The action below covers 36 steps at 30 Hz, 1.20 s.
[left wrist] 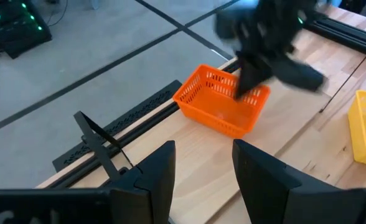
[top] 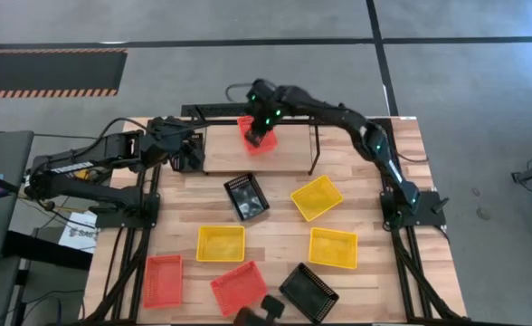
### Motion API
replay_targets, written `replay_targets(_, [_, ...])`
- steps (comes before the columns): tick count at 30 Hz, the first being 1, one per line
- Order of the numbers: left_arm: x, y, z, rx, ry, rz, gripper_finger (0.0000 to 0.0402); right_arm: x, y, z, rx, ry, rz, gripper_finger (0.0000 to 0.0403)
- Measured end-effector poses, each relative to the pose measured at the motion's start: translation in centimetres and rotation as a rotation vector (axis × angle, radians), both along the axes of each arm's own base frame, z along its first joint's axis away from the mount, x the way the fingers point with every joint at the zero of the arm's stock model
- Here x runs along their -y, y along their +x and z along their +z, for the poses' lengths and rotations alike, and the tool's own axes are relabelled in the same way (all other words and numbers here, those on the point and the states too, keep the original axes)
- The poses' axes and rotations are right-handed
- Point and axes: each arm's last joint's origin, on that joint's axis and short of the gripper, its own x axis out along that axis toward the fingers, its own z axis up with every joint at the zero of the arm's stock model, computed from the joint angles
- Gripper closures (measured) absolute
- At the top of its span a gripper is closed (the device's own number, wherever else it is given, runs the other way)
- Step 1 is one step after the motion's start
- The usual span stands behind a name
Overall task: Stack baskets on shelf by color
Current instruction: Put the top orange bin on the shelf
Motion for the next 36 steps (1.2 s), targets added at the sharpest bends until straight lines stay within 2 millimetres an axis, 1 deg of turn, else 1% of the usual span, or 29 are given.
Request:
replay_targets(2, [0.0, 0.0, 0.0, 0.004, -0.003, 0.004, 0.0253, -0.8, 0.8, -1.6, -0.044, 0.011, 0.024, 0.0403])
replay_targets(4, [0.0, 0.0, 0.0, 0.004, -0.006, 0.008, 0.0253, -1.0, 1.0, -3.2, -0.107, 0.033, 0.047, 0.0403])
replay_targets(5, [0.0, 0.0, 0.0, 0.007, -0.009, 0.012, 0.0253, -1.4, 1.1, -3.8, -0.139, 0.040, 0.061, 0.0403])
replay_targets(7, [-0.1, -0.1, -0.1, 0.007, -0.013, 0.019, 0.0253, -1.7, 1.0, -4.4, -0.181, 0.048, 0.075, 0.0403])
replay_targets(8, [-0.1, -0.1, -0.1, 0.006, -0.014, 0.019, 0.0253, -1.8, 0.9, -4.5, -0.201, 0.034, 0.082, 0.0403])
replay_targets(12, [-0.1, -0.1, -0.1, 0.009, -0.019, 0.017, 0.0253, -2.3, 0.9, -3.7, -0.205, -0.008, 0.094, 0.0403])
replay_targets(17, [-0.1, -0.1, -0.1, 0.010, -0.021, 0.014, 0.0253, -1.9, 0.0, -2.5, -0.241, -0.052, 0.067, 0.0403])
replay_targets(23, [-0.1, -0.1, -0.1, 0.010, -0.021, 0.014, 0.0253, -1.6, -0.2, -2.4, -0.252, -0.070, 0.053, 0.0403])
replay_targets(27, [-0.1, -0.1, -0.1, 0.010, -0.022, 0.014, 0.0253, -1.8, -0.3, -2.5, -0.278, -0.070, 0.057, 0.0403])
replay_targets(30, [-0.1, -0.1, -0.1, 0.010, -0.022, 0.014, 0.0253, -2.0, -0.7, -2.6, -0.335, -0.083, 0.063, 0.0403])
replay_targets(36, [-0.1, -0.1, -0.1, 0.010, -0.022, 0.014, 0.0253, -2.6, -2.2, -2.8, -0.525, -0.076, 0.065, 0.0403])
